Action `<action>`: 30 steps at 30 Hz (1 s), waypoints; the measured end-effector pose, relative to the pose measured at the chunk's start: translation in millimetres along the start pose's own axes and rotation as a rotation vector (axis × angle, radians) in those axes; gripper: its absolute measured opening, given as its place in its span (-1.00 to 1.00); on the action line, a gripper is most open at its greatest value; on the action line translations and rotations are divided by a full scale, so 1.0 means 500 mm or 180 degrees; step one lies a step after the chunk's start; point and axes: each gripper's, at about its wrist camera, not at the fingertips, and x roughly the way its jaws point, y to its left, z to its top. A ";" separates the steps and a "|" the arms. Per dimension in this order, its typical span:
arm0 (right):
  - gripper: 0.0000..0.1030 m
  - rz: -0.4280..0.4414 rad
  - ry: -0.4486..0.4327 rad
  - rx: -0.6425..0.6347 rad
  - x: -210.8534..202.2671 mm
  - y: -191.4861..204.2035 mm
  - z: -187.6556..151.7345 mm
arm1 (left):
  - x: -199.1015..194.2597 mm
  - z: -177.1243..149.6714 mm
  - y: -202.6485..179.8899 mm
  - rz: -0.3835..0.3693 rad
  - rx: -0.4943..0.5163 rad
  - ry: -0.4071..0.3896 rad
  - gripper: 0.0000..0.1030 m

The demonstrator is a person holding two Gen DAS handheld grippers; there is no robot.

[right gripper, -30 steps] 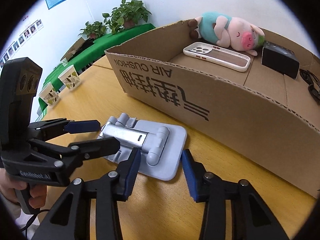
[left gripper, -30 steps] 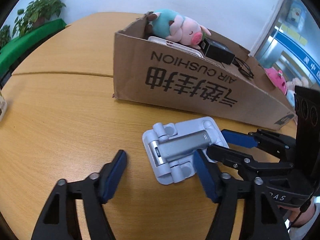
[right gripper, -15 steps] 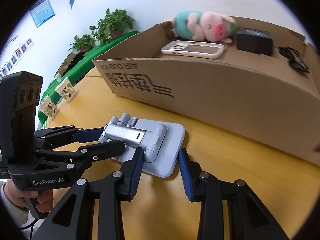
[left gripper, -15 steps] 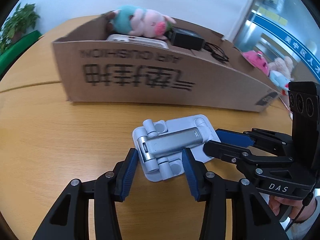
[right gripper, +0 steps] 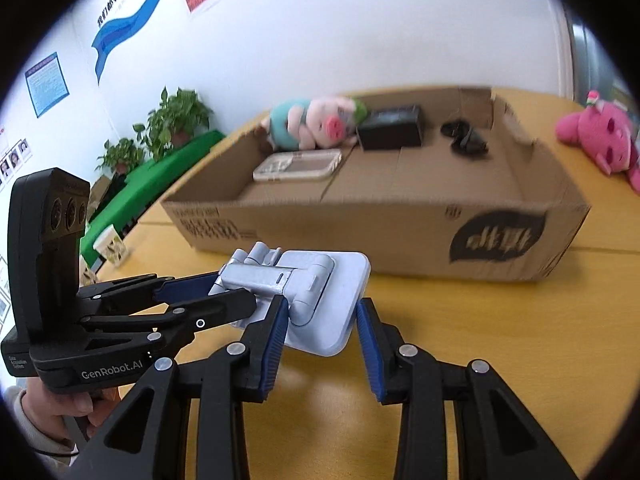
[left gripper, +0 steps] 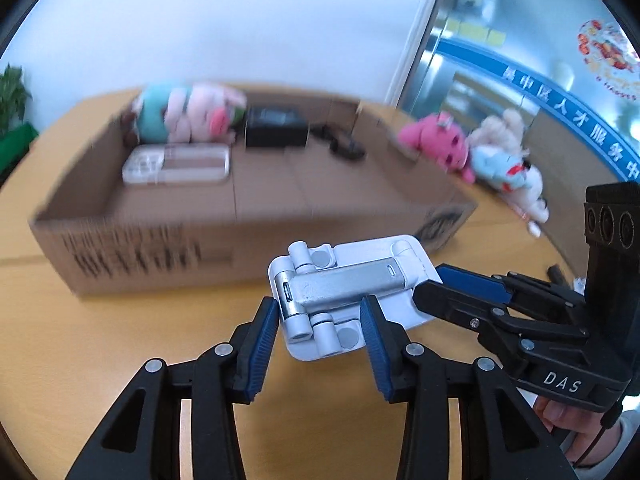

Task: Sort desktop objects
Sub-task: 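Lift the phone stand with the left gripper over the box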

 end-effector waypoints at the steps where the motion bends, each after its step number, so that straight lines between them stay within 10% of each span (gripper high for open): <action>1: -0.33 -0.0013 -0.0056 -0.0030 -0.009 0.004 0.009 | -0.015 0.019 -0.003 0.0016 0.0043 -0.0098 -0.23; 17: -0.33 0.0022 -0.0605 -0.0077 0.024 -0.031 0.239 | -0.026 0.271 0.029 0.0181 0.0382 -0.0813 -0.51; 30: -0.33 0.0125 0.0135 0.0100 0.227 -0.132 0.385 | 0.182 0.395 0.136 0.0107 0.0087 -0.0215 -0.51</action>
